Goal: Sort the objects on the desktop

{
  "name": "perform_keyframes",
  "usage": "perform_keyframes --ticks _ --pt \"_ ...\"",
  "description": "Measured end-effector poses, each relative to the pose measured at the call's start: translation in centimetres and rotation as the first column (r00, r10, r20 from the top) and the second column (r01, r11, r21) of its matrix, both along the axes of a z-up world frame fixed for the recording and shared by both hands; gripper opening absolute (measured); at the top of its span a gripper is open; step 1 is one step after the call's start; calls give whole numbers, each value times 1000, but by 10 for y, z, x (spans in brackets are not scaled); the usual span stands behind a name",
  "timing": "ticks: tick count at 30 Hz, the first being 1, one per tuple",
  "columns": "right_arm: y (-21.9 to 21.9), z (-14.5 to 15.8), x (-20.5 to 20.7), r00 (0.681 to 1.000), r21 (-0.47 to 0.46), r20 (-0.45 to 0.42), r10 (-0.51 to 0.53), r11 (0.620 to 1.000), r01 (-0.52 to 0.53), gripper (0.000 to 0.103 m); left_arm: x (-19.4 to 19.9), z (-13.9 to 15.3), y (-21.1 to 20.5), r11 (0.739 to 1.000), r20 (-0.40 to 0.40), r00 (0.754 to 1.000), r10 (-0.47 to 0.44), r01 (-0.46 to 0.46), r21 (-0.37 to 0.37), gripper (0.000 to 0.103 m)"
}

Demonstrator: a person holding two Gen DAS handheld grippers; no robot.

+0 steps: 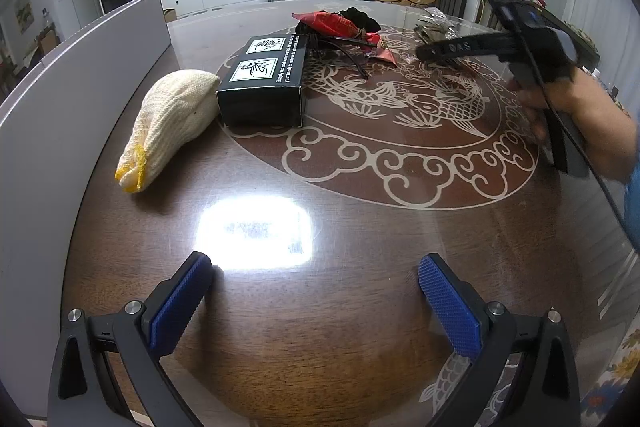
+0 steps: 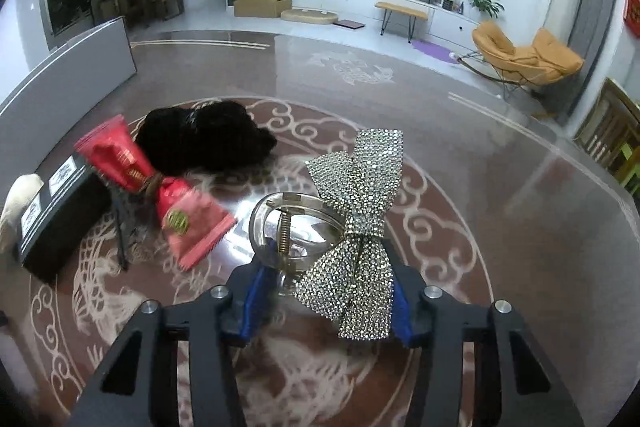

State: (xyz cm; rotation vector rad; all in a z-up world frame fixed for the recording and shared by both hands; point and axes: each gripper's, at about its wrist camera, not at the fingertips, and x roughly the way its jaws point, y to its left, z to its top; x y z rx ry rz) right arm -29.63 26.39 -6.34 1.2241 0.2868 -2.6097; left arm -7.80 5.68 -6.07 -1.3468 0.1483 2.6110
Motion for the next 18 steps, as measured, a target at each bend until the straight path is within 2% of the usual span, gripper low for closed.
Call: perform_keyframes --ticks 5,9,13,15,16,18 --pt "7 -2 41 1000 -16 11 16 1000 -16 51 0 0 0 1000 0 1000 0 0 0 103" --pt "17 -1 118 999 -15 11 43 999 -43 51 -1 0 0 1000 0 1000 0 0 1 103" --pt "26 -2 175 998 -37 21 52 998 -51 54 -1 0 0 1000 0 1000 -1 1 1 103" --pt "31 -3 193 999 -64 41 36 997 -34 77 -1 0 0 1000 0 1000 -1 1 0 103" --pt "30 -5 197 998 -63 53 25 998 -22 100 -1 0 0 1000 -2 1000 3 -3 -3 103" --pt "30 -9 201 997 -34 74 -8 999 11 103 -1 1 -2 999 -16 999 39 -39 -22 103"
